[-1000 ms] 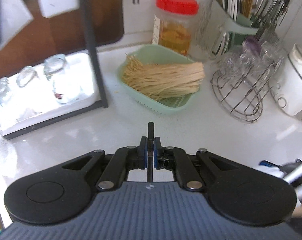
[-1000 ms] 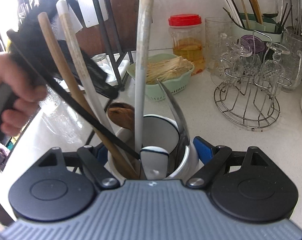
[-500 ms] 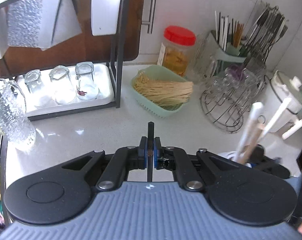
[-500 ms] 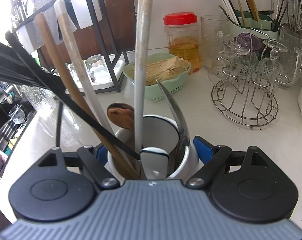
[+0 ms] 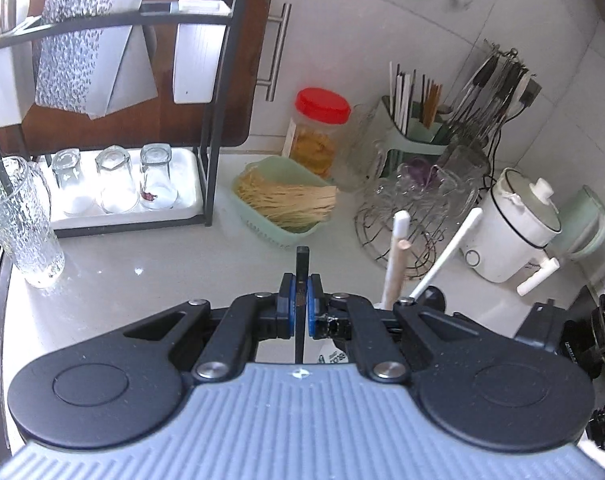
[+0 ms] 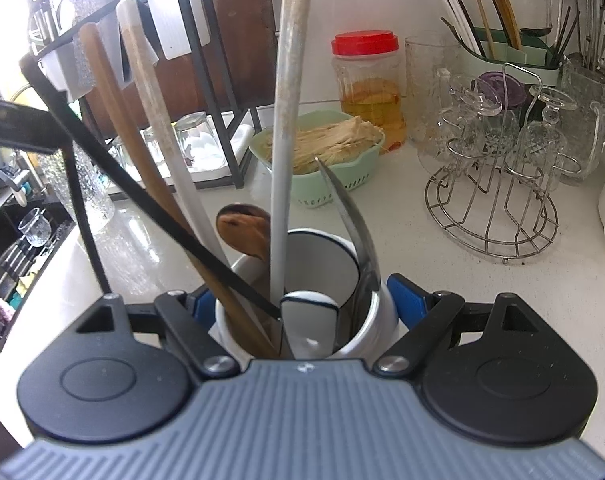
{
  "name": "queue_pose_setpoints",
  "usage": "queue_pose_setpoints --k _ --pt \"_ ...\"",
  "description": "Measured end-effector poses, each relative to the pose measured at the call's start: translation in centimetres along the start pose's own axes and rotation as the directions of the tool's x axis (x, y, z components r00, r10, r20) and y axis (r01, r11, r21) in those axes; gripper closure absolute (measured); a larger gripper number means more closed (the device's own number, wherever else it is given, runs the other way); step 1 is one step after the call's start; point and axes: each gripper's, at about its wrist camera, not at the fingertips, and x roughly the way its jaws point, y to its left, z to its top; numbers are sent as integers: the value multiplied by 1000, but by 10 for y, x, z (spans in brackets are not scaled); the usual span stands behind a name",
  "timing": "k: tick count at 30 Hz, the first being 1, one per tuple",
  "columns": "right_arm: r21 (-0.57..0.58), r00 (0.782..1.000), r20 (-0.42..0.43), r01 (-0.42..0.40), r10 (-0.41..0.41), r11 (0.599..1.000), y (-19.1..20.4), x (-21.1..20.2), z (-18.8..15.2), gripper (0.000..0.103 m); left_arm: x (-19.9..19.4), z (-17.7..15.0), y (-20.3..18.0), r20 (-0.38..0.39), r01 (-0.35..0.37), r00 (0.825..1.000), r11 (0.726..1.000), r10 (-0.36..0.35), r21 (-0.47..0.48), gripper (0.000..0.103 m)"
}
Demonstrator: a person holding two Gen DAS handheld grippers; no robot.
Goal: Organize utensils
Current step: 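Lift the black chopstick with the left gripper toward the mug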
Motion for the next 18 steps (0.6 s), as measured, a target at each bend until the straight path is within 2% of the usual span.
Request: queue_pose_setpoints --k 12,18 --pt "-11 1000 1 -4 4 1000 1 0 0 15 -34 13 -12 61 -9 998 1000 7 28 97" --pt "-14 1000 2 -13 13 1000 0 0 0 15 -59 32 -24 80 2 997 998 -7 66 97"
